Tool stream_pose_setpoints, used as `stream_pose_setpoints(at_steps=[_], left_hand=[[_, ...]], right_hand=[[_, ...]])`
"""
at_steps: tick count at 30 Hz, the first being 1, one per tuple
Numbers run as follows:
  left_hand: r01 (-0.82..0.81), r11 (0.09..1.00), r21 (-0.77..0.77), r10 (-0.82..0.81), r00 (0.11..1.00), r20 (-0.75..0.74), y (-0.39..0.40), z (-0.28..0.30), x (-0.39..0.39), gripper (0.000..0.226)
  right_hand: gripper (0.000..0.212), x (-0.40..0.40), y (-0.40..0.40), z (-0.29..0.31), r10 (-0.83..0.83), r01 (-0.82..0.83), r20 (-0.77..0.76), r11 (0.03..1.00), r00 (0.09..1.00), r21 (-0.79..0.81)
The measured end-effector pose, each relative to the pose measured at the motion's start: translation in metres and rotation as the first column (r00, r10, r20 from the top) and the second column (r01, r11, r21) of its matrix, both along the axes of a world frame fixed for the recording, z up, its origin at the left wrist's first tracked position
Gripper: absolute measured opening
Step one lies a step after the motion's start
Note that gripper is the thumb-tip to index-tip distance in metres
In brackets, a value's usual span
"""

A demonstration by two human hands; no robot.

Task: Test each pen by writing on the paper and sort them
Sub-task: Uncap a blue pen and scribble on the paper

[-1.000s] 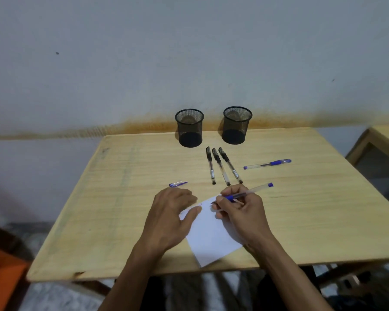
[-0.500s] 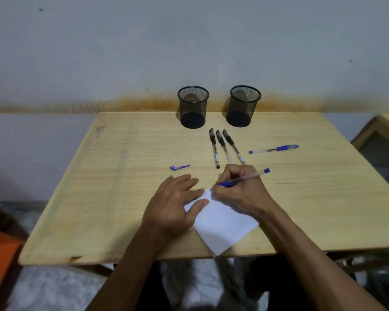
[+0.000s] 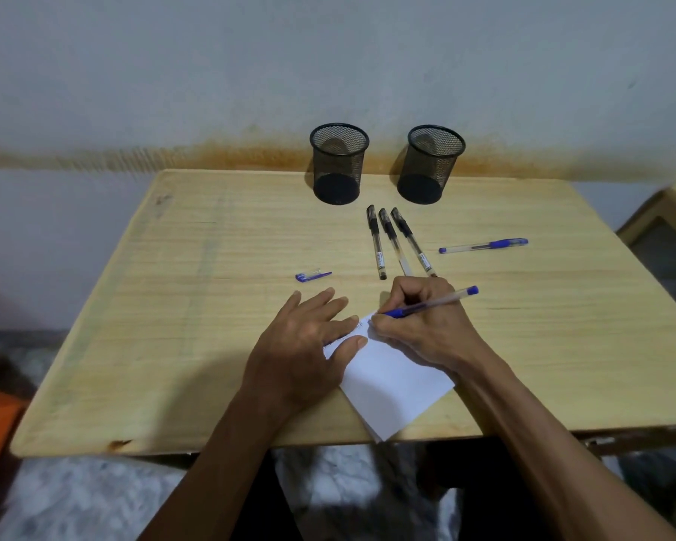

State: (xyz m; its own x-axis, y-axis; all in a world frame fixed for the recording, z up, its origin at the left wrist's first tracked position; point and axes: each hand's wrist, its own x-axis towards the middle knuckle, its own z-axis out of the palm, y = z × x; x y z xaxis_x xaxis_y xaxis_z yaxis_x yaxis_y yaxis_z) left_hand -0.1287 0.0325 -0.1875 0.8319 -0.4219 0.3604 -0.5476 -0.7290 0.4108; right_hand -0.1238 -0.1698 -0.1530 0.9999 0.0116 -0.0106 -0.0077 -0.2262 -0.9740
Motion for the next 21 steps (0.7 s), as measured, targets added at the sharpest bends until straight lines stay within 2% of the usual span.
stream_pose_setpoints(at_steps=[9,13,21], left_hand=[[0.006,1.0,0.02,-0.006,1.0,-0.023,0.0006,0.0024,-0.0003,0.041],[0.005,1.0,0.016,-0.004,0.999,-0.032,0.0001,0.0034,-0.0001,0.042],[-0.007,1.0,0.007,0.008,0.999,-0.05,0.0,0.0041,-0.0015,0.043]], right_hand=[[0.019,-0.0009,0.0029,0.0029,-0.019,0.02,-0.017,0.999,1.0,0.037],[0.02,-0.0014,0.0023,0.0018,-0.013,0.014,-0.006,0.995,1.0,0.103],[0.022,-0.0011,0.002,-0.001,-0.025,0.025,-0.008,0.996,1.0,0.085]])
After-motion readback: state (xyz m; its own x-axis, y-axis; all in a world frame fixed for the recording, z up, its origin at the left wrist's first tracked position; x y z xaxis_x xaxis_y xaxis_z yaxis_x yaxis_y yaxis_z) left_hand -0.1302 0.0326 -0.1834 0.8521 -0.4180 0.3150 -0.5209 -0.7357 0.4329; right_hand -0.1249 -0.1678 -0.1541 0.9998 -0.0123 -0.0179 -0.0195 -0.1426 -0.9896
